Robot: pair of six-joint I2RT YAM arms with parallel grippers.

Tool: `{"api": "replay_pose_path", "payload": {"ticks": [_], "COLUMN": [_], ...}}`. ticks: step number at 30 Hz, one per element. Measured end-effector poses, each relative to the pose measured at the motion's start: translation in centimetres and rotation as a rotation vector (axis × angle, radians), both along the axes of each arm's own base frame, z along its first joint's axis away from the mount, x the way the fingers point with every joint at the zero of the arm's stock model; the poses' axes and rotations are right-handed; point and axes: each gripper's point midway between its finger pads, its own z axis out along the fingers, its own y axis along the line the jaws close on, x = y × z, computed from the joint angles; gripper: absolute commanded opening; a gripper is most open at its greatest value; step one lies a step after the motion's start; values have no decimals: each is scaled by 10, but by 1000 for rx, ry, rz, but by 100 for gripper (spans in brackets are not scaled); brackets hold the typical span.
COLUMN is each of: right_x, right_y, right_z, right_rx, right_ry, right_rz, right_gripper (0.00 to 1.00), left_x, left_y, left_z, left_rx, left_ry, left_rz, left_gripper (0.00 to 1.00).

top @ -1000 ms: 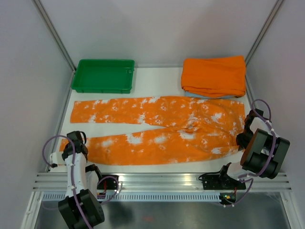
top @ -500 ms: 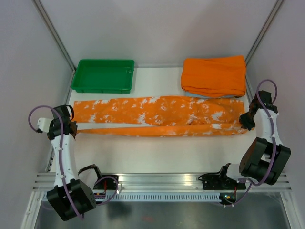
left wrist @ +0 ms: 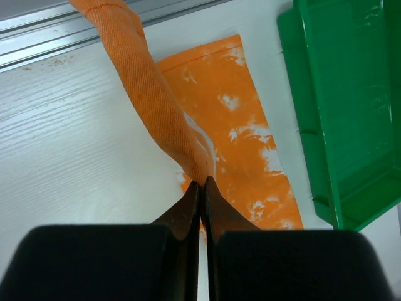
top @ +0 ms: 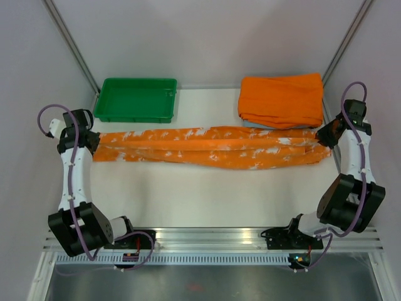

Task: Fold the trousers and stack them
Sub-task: Fold the trousers

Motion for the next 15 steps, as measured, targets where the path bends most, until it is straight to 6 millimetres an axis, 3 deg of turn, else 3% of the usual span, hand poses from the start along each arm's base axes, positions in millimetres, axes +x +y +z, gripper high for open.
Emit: {"api": "replay_pose_path", "payload": {"ticks": [5, 15], "right_x": [32, 54], "right_y": [2, 4], "right_z": [-15, -58], "right_rx": [29, 68], "right_ry": [7, 82], "right_rz": [65, 98], "right_gripper": [0, 0], "left_x": [23, 31], "left_y": [2, 3], "left_z": [-5, -40], "left_rx": [-13, -58], "left_ry": [24, 144], "left_rz": [-23, -26], "left_gripper": [2, 2]}}
